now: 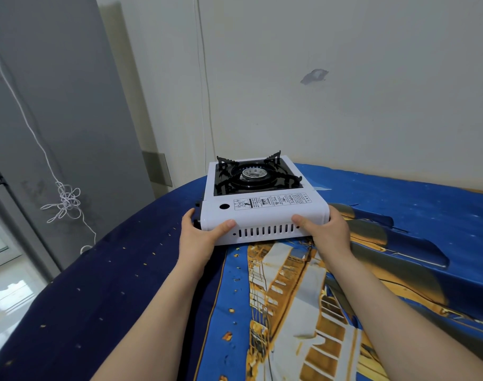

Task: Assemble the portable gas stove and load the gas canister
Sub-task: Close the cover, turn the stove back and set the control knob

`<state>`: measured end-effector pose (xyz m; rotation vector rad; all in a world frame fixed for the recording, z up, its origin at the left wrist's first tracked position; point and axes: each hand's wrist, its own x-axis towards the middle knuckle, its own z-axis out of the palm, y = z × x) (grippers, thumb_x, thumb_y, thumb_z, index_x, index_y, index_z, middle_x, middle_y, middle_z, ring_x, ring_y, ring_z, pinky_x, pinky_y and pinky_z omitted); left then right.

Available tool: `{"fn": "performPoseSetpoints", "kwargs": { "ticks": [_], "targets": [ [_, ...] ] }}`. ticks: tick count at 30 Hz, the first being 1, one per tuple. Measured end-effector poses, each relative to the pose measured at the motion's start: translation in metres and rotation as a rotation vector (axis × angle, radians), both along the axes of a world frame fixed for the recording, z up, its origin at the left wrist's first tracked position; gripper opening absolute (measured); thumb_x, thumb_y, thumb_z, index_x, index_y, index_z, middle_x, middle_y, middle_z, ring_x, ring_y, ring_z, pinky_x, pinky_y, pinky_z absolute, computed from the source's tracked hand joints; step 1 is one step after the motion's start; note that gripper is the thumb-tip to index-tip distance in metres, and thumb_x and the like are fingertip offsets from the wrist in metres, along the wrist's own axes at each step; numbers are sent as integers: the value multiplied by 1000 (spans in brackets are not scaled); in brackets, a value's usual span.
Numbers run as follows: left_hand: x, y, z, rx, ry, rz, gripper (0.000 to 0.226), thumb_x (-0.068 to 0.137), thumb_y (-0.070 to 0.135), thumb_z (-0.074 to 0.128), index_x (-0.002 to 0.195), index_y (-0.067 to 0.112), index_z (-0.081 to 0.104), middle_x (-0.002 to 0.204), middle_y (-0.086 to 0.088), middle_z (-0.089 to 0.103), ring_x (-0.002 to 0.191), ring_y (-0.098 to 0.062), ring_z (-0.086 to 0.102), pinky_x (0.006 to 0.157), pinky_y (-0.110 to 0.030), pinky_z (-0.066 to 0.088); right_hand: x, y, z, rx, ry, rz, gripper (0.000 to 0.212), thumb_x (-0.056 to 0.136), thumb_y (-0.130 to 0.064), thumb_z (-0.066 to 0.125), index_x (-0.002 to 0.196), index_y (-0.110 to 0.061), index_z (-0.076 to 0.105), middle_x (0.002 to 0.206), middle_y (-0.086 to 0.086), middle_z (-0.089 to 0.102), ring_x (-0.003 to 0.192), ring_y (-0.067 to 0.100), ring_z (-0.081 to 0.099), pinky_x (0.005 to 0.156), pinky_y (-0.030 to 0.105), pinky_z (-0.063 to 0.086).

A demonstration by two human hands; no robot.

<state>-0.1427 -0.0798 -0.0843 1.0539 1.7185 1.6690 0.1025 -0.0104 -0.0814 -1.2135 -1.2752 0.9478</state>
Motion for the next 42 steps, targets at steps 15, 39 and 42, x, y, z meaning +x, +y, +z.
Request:
{"fn": "performPoseSetpoints", "kwargs": {
  "ticks": [15, 39, 42],
  "targets": [
    [1, 0, 0, -13, 13, 25, 123, 40, 63, 83, 145, 28, 30, 150, -2, 36, 130, -23, 42, 103, -41, 41, -4, -4, 3, -15, 9, -13, 64, 67, -32, 85, 122, -17, 58, 113, 4, 68, 96, 22, 67, 77, 47, 59],
    [62, -7, 10, -16, -86, 98, 110, 56, 52, 85, 146, 22, 28, 145, -1, 43, 127, -20, 43, 90, -30, 36, -86, -53, 4, -245, 533, -204, 82, 83, -22, 74, 148, -22, 25, 142, 5, 45, 123, 23, 50, 100, 37, 44],
    [76, -9, 15, -13, -168, 94, 100, 65, 51, 80, 146, 22, 28, 145, 0, 42, 118, -13, 42, 87, -29, 33, -90, -59, 3, -221, 549, -170, 83, 86, -22, 70, 151, -21, 19, 144, 4, 42, 117, 17, 50, 92, 31, 44]
  ]
}}
